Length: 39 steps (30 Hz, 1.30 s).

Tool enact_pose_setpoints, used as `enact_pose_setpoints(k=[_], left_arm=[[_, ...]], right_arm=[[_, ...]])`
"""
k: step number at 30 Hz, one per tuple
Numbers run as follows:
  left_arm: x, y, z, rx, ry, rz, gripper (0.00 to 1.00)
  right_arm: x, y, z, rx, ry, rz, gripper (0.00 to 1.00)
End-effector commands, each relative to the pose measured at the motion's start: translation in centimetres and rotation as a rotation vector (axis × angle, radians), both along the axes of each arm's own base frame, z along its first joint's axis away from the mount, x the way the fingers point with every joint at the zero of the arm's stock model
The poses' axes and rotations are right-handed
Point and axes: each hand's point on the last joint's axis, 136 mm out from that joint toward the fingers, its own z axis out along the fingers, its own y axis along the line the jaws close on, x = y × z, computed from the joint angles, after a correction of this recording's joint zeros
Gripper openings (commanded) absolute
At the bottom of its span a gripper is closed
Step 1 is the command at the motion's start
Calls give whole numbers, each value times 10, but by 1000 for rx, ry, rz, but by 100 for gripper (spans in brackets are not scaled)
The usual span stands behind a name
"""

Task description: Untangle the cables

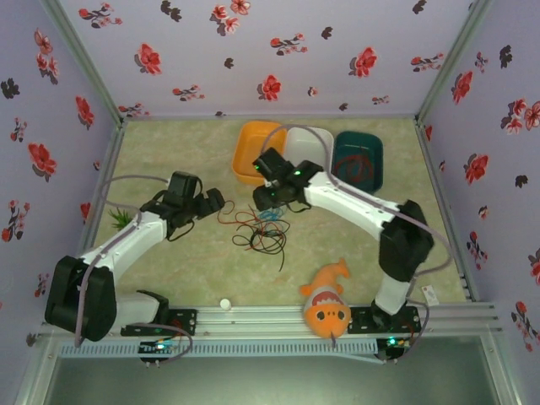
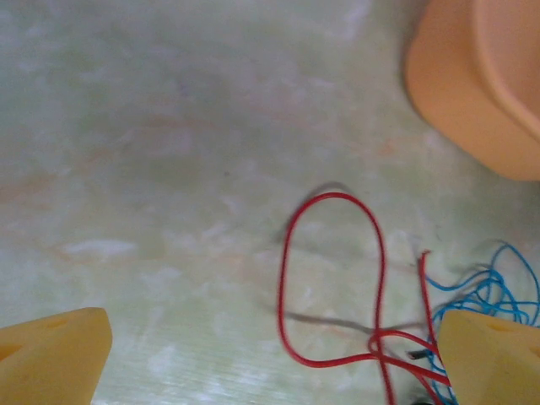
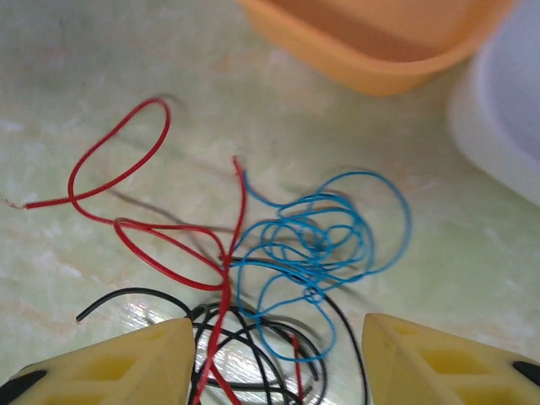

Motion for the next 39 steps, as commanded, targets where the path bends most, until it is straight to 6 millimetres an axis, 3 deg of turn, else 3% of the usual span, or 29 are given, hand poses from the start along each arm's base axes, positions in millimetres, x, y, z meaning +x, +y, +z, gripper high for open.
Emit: enact_pose_setpoints(k=[1,6,12,19,20,23,25,39], left_arm=[[-3,12,5,-38,-19,66,100],[-8,28,8,-53,-48,115,100],[-12,34,12,-55,-61,128,100],[-17,38,13,-65,-72,138,100],[-18,38,13,-64,-73,137,100],[-19,38,15,-65,-77,132,100],[-19,37,15,-66,-79,127,100],[-12,19,19,-121,-106,39,100]], right_arm=[[-15,12,-19,-100,55,117,57],[-18,30,-41,-151,90,196,59],[-15,47,-61,-148,133,241,54],[-5,67,-64,-112,125,246,35],[-4,68,-62,-110,123,246,29],[-2,72,-49,-86,111,242,7],[-2,73,-36,-59,97,235,0],[-12,66,105,270,-110,152,0]])
